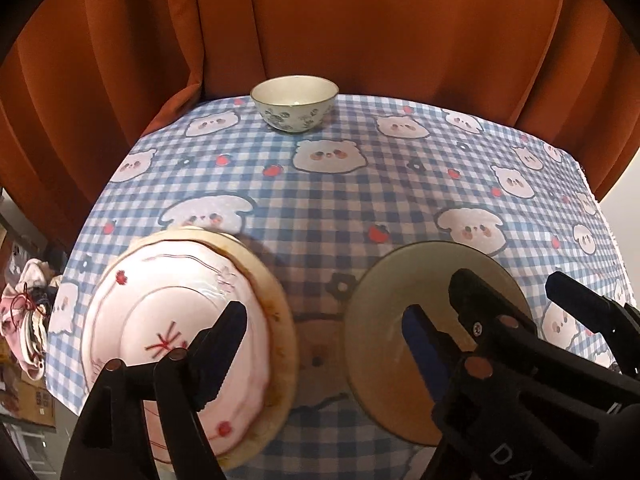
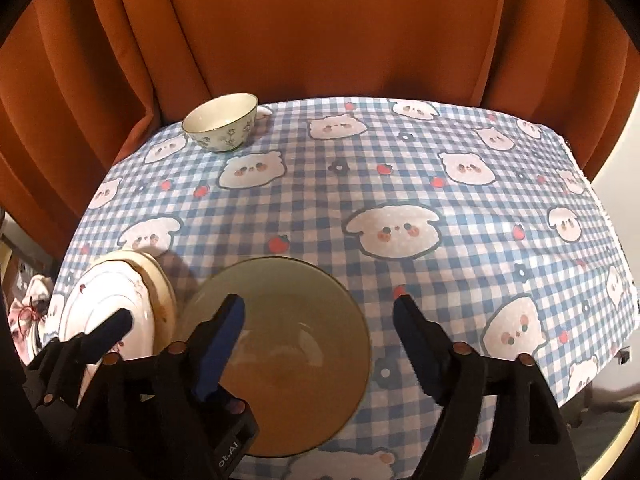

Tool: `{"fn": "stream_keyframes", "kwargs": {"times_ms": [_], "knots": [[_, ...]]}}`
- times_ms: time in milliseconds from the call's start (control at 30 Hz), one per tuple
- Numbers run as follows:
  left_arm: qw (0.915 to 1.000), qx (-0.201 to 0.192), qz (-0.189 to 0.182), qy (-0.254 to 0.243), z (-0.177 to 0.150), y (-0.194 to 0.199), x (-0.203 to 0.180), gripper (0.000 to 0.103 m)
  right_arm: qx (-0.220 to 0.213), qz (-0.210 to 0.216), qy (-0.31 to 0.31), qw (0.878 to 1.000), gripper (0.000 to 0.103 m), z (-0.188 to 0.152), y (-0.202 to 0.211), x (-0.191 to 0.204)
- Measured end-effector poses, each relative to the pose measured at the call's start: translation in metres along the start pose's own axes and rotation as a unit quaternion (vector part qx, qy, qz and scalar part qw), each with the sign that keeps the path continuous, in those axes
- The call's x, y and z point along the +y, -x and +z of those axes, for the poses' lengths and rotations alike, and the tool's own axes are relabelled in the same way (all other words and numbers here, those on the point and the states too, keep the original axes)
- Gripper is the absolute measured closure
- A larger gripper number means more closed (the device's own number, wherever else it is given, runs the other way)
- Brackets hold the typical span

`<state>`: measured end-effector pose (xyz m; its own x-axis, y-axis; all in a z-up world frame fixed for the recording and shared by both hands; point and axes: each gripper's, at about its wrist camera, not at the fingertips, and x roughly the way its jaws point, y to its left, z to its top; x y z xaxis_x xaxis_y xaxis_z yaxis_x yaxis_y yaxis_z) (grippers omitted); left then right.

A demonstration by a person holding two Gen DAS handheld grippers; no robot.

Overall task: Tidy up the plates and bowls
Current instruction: 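Lower the held white bowl onto the cloth beside the plate stack, then open both grippers and move them to the small white bowl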

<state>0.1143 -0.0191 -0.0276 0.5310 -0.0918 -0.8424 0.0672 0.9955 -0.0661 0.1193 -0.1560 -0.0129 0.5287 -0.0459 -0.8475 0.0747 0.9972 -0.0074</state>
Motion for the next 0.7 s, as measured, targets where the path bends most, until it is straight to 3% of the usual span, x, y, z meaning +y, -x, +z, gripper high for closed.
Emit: {"fn": "stream_keyframes", "kwargs": {"times_ms": [200, 333, 567, 700], "knots": [[0.9991, 0.024, -0.033, -0.014, 0.006, 0.001, 0.024, 0.021, 0.006, 0.013, -0.023, 1.000, 0.021, 0.002, 0.006, 0.021], [0.9983, 0.019, -0.048, -0.026, 0.012, 0.004, 0.040, 0.022, 0.001, 0.025, -0.043, 0.999, 0.021, 0.002, 0.009, 0.035], [0.9961, 0.007, -0.070, -0.054, 0.027, 0.003, 0.061, 0.024, -0.007, -0.014, -0.049, 0.999, 0.021, 0.009, 0.013, 0.068], [0.9954, -0.005, -0.060, -0.075, 0.046, 0.004, 0.074, 0.024, -0.005, -0.031, -0.050, 0.998, 0.021, 0.021, 0.010, 0.080]]}}
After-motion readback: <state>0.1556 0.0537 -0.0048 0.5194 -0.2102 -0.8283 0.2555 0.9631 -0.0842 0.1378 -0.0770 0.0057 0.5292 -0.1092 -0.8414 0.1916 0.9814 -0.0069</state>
